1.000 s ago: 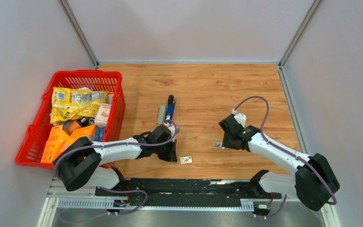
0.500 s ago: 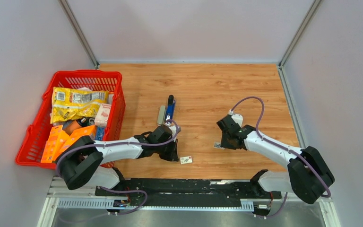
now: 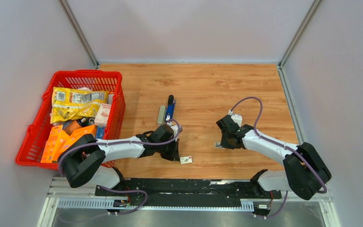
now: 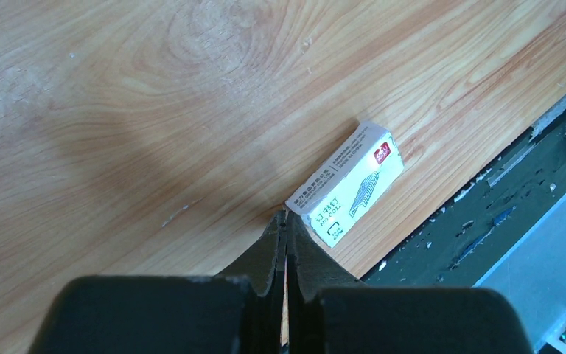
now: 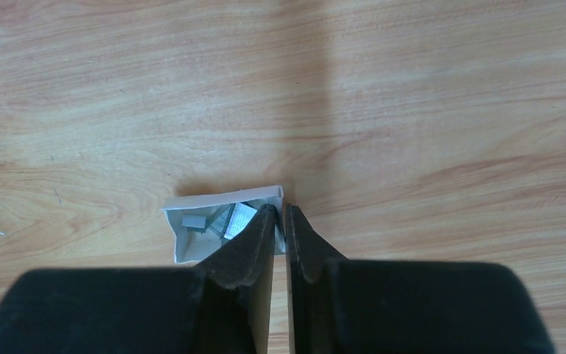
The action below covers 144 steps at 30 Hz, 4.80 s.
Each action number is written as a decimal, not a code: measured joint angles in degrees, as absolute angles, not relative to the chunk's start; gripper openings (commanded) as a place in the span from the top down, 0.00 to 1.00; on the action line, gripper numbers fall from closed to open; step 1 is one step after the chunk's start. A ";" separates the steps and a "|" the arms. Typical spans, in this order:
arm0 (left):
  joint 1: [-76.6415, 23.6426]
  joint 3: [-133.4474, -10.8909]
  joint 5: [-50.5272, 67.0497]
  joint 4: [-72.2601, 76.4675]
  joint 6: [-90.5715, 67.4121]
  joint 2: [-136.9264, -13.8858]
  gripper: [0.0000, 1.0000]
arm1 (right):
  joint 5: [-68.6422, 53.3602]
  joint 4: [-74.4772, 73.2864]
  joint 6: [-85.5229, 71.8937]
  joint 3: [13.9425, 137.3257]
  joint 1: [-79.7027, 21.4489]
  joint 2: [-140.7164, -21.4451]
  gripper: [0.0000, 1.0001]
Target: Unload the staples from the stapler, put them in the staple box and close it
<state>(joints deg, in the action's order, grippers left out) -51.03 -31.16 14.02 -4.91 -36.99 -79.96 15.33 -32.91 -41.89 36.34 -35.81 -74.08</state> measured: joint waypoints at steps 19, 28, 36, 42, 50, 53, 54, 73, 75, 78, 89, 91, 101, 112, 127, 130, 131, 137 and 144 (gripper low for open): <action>-51.66 -32.73 15.07 -4.58 -35.97 -82.04 1.00 | 14.46 -33.67 -40.16 36.40 -35.70 -70.94 1.00; -51.94 -33.71 15.57 -4.43 -35.33 -83.22 1.00 | 15.27 -38.33 -39.66 36.58 -41.52 -70.15 1.00; -52.34 -33.93 15.59 -3.95 -35.07 -83.68 1.00 | 16.62 -40.91 -42.39 36.82 -49.60 -70.08 1.00; -52.99 -34.09 15.62 -3.01 -35.07 -84.20 1.00 | 16.38 -40.25 -44.84 36.88 -53.28 -70.72 1.00; -53.67 -34.09 15.55 -2.26 -35.14 -84.38 1.00 | 15.46 -37.82 -47.31 38.41 -56.90 -74.48 1.00; -53.89 -34.06 15.55 -1.91 -35.24 -84.49 1.00 | 15.22 -36.95 -48.23 39.13 -58.08 -75.66 1.00; -53.95 -34.06 15.55 -1.80 -35.24 -84.53 1.00 | 15.09 -36.77 -48.38 39.38 -58.39 -75.96 1.00; -54.61 -33.78 15.57 -0.43 -35.75 -84.82 1.00 | 14.94 -34.87 -51.33 40.29 -61.12 -78.41 1.00; -54.78 -33.69 15.59 -0.27 -35.81 -84.82 1.00 | 15.05 -35.00 -51.72 39.86 -61.21 -77.82 1.00; -55.02 -33.61 15.59 -0.10 -35.92 -84.84 1.00 | 15.51 -35.40 -52.49 39.03 -61.39 -76.18 1.00; -55.66 -33.26 15.57 0.69 -36.73 -84.84 1.00 | 16.82 -38.46 -55.11 37.32 -63.94 -71.35 1.00; -55.77 -33.21 15.57 0.73 -36.82 -84.82 1.00 | 16.95 -38.68 -55.72 37.32 -64.82 -71.37 1.00; -56.21 -33.06 15.55 1.15 -37.06 -84.84 1.00 | 17.08 -38.59 -57.54 37.32 -66.74 -73.23 1.00; -56.29 -33.06 15.55 1.15 -37.15 -84.86 1.00 | 17.28 -37.39 -57.67 37.23 -66.74 -75.20 1.00; -56.97 -33.19 16.16 2.44 -37.21 -85.73 1.00 | 18.41 -36.58 -57.21 38.74 -66.74 -78.11 1.00; -56.99 -33.19 16.19 2.44 -37.21 -85.76 1.00 | 18.63 -36.62 -57.14 39.27 -66.74 -78.74 1.00; -56.99 -33.19 16.19 2.44 -37.21 -85.76 1.00 | 18.74 -36.60 -57.14 39.31 -66.74 -78.81 1.00; -57.04 -33.30 16.25 2.46 -37.21 -85.93 1.00 | 19.40 -36.64 -57.41 39.46 -66.85 -79.09 1.00; -57.23 -33.41 16.58 2.81 -37.21 -86.28 1.00 | 20.91 -37.23 -58.74 39.72 -67.07 -79.48 1.00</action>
